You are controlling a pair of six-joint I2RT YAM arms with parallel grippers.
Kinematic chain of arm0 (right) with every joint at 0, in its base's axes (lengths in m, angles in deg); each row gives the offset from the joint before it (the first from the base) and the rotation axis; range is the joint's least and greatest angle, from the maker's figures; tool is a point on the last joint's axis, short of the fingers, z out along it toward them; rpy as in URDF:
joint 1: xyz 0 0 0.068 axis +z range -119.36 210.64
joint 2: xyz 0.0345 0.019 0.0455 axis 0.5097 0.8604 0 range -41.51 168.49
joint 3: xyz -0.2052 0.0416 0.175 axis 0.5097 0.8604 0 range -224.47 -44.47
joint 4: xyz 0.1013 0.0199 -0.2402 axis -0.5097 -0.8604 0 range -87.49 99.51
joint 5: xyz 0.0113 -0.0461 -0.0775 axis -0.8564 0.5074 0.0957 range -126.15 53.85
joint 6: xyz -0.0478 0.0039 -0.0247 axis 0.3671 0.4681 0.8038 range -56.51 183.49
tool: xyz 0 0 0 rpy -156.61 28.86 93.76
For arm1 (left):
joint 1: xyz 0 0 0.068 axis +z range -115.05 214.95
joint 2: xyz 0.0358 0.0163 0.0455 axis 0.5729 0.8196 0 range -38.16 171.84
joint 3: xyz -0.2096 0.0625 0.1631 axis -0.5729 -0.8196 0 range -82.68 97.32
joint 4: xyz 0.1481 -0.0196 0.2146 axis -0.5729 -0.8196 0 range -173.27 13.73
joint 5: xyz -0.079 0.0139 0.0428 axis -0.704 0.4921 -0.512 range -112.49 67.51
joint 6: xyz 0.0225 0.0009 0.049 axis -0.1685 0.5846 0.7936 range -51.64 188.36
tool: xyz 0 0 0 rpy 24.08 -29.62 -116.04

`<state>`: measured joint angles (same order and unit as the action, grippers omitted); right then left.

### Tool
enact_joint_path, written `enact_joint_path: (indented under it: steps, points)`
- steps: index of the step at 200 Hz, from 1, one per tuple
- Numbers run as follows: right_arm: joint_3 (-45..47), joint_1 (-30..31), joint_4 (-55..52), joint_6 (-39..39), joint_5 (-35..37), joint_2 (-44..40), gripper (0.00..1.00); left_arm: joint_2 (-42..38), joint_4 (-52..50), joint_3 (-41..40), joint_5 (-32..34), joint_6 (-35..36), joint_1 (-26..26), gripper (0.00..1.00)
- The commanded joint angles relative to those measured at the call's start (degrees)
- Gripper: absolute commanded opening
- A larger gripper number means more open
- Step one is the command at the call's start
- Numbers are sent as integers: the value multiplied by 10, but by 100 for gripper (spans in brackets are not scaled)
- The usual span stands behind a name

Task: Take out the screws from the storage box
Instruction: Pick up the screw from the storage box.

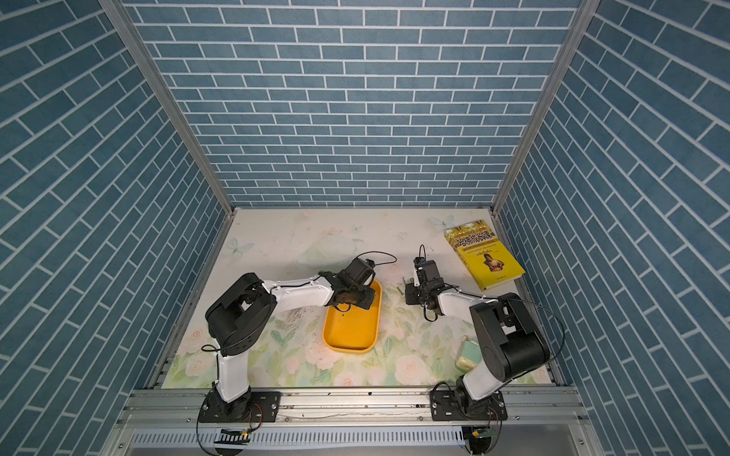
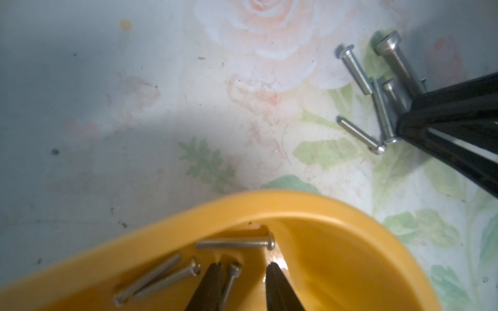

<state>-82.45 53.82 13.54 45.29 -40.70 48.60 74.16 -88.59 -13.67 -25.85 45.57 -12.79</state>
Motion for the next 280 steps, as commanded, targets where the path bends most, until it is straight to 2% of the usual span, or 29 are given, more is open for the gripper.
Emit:
enact_joint_path:
  steps: [1,58,77,86,114,126,172,198,226,258,280]
  points:
    - [-10,-2,3,11,-12,6,26,54,-154,-36,28,4,-8,32]
    - [-11,-2,4,12,-15,9,26,55,-208,-19,96,-3,-25,28]
    - [-11,-2,5,12,-17,10,26,65,-219,-9,108,-1,-30,24]
    - [-11,-2,3,13,-16,10,26,71,-223,-6,109,-1,-32,21]
    - [-8,-2,6,12,-15,2,26,89,-229,1,111,-1,-33,4]
    - [-4,-2,10,14,-15,-7,26,91,-225,-1,113,-3,-33,0]
    - [29,-2,38,26,-19,-78,31,69,-189,-4,99,-2,-31,0]
    - [55,-2,61,35,-31,-140,35,14,-147,-5,75,9,-28,0]
    - [75,2,71,45,-43,-204,37,-77,-96,-27,139,6,-21,0]
    - [78,25,59,63,-51,-270,36,-203,-18,-102,214,-4,-7,0]
    - [62,51,43,84,-52,-307,36,-291,33,-160,213,-9,17,0]
